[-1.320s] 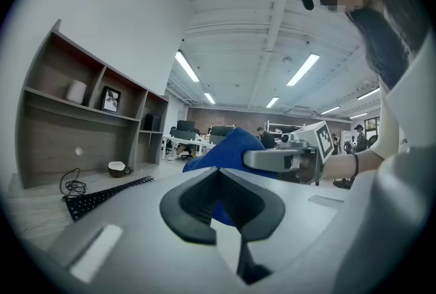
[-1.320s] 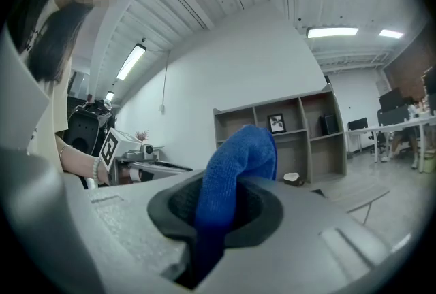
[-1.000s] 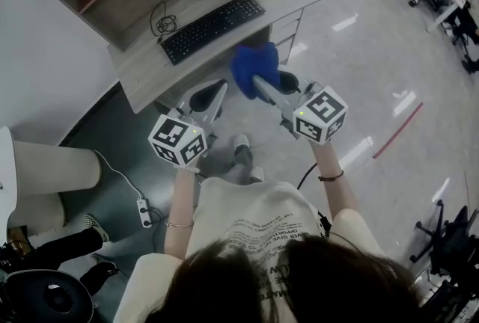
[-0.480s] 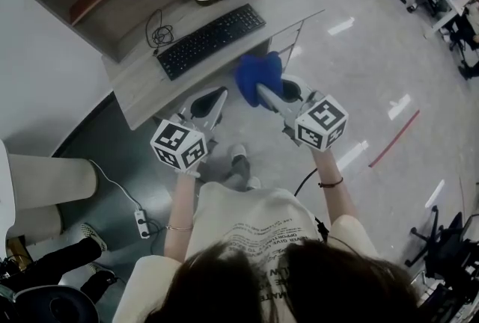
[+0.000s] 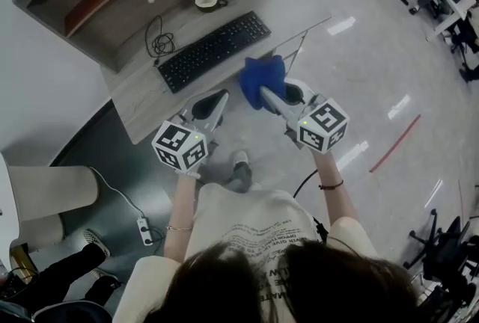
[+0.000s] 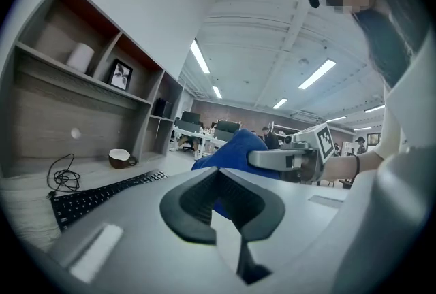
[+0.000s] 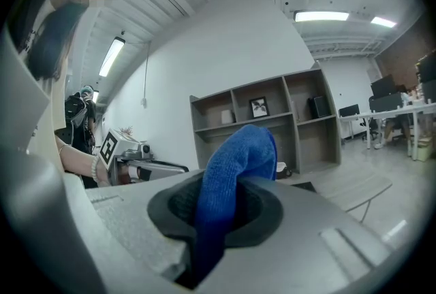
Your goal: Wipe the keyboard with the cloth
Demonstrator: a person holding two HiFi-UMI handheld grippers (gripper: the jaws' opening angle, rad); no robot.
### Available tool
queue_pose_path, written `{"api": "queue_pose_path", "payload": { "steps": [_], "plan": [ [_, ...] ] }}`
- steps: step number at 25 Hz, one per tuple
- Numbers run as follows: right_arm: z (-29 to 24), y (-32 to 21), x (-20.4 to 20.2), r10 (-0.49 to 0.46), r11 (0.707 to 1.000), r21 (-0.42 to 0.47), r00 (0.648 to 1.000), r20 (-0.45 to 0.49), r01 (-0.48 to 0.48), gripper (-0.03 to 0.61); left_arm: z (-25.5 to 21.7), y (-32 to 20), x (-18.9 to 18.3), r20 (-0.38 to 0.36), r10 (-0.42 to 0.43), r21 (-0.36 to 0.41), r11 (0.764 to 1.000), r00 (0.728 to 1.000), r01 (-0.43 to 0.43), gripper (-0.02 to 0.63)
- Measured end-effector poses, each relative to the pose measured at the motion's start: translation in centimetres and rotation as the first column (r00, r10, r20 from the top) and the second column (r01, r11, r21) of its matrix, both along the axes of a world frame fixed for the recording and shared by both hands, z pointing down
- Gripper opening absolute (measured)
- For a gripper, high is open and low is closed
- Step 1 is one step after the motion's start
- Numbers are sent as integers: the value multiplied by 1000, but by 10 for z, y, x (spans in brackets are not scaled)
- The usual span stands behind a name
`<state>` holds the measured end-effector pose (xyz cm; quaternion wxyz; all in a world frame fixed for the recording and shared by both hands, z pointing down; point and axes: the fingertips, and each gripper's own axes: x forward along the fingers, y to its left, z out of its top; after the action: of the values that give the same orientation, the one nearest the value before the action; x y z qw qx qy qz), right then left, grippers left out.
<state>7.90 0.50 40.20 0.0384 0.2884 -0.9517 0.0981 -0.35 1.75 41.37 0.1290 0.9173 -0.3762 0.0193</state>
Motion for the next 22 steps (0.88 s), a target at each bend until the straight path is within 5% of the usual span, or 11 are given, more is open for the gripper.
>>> {"api": "queue_pose_path", "payload": {
  "steps": [22],
  "plan": [
    [8, -73, -26, 34, 999, -11, 999, -14, -34, 52, 10, -71, -21, -28, 49, -17, 999, 998, -50, -3]
  ]
}}
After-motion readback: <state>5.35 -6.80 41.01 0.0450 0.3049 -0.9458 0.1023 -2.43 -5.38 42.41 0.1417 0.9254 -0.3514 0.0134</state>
